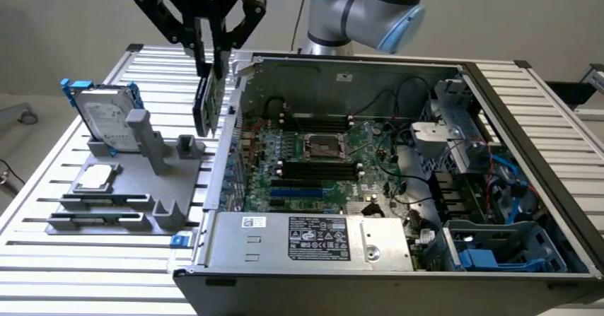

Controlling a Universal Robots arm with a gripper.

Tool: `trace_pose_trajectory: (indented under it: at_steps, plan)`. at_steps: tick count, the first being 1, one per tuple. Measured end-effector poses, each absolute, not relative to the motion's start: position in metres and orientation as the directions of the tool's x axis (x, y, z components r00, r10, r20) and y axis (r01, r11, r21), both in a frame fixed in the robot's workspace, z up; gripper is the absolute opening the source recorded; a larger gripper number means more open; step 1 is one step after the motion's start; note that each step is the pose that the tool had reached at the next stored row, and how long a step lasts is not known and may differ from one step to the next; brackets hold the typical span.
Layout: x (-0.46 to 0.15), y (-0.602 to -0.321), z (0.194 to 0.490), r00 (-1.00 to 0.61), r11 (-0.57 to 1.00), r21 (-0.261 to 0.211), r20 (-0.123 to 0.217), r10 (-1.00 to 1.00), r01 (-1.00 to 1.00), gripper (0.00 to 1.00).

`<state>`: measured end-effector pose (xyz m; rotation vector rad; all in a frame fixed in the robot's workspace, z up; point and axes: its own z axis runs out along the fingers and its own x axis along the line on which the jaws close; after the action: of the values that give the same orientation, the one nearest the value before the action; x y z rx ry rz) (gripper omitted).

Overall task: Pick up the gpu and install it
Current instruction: 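Pick up the gpu and move the gpu toward the slot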

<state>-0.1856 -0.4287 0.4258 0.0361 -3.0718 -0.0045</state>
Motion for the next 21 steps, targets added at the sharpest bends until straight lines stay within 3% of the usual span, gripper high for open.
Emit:
trace_pose_trajectory:
  at_steps: [21]
  plan:
    - [-0.090,-0.429,0.415,-0.996,1.000,0.003,0.089,-0.024,-0.023,0.26]
